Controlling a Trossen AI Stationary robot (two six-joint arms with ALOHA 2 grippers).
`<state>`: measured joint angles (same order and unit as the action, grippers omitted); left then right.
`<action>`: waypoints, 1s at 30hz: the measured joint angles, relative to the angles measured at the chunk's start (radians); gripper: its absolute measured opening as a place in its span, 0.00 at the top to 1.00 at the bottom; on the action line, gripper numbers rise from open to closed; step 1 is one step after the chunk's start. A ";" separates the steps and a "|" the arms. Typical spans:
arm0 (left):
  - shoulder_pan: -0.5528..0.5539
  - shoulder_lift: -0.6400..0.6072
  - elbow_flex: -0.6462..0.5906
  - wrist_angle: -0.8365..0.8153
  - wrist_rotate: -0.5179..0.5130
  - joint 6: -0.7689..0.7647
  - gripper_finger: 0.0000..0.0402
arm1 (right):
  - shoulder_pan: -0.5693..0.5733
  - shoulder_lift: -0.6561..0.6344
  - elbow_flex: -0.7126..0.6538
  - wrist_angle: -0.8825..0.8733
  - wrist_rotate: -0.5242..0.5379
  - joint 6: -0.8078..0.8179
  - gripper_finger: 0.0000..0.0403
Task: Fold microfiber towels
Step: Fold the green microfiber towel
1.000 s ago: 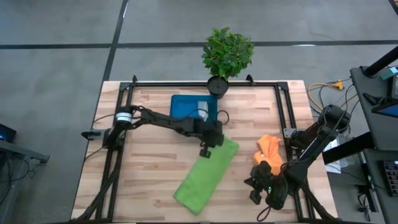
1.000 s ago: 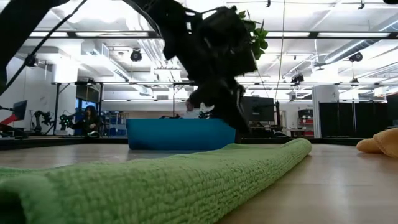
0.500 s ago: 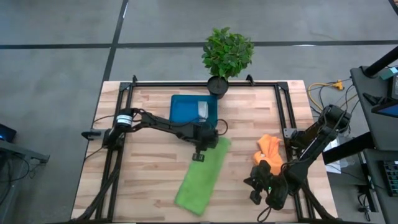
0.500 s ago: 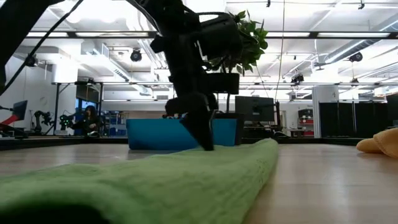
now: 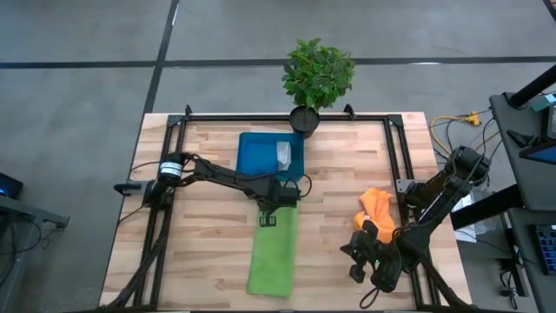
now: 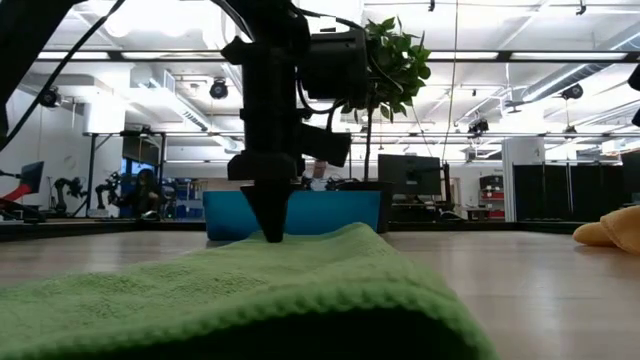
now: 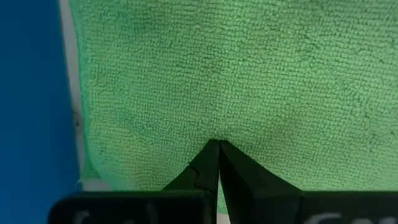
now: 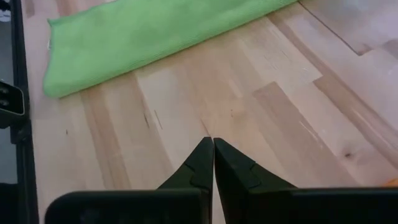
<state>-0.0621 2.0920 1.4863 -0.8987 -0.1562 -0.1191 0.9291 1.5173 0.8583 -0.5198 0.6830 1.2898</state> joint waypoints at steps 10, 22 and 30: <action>0.002 -0.005 0.005 -0.010 0.049 -0.008 1.00 | 0.000 0.000 -0.001 0.000 0.001 -0.010 0.98; -0.001 -0.144 -0.006 -0.005 -0.074 0.133 1.00 | 0.000 0.000 -0.002 0.035 0.194 0.073 0.98; -0.051 -0.356 -0.091 0.001 0.076 0.365 1.00 | -0.043 0.000 -0.002 0.223 0.262 -0.004 0.98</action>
<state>-0.1127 1.7364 1.3953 -0.8974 -0.0801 0.2455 0.8861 1.5173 0.8560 -0.2963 0.9452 1.2858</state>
